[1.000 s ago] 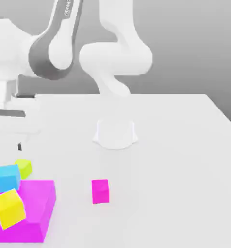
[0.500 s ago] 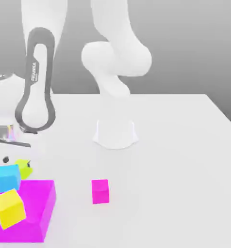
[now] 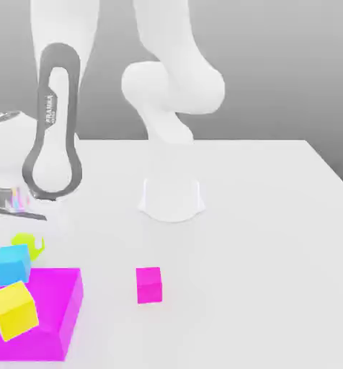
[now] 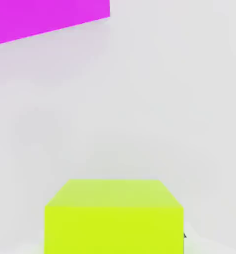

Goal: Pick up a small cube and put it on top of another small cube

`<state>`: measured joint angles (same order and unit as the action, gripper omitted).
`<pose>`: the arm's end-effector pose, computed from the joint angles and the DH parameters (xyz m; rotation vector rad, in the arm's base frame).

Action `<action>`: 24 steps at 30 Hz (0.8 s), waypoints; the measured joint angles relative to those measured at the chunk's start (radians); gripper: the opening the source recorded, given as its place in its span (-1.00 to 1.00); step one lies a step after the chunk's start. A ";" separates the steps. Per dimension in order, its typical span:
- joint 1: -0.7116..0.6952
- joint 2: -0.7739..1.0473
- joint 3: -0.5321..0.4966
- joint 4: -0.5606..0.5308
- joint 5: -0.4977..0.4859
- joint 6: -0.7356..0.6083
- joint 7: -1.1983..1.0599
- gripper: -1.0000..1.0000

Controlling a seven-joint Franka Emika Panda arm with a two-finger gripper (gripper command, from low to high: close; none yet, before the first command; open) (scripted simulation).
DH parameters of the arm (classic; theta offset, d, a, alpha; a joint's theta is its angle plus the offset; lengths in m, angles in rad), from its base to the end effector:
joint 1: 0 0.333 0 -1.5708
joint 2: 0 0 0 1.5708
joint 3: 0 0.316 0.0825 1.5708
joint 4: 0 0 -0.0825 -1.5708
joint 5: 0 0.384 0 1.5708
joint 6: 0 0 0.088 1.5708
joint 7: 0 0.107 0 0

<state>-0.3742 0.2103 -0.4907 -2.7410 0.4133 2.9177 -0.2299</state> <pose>0.2202 -0.3171 0.1650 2.7247 -1.5403 0.0083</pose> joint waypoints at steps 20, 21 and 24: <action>0.481 -0.338 0.216 -0.198 -0.505 -0.105 0.029 -1.00; 0.492 -0.304 0.214 -0.197 -0.484 -0.072 0.014 -1.00; 0.511 -0.198 0.235 -0.193 -0.383 0.026 -0.057 1.00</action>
<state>0.1364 0.0122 -0.2554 -2.9341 0.0298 2.9440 -0.2865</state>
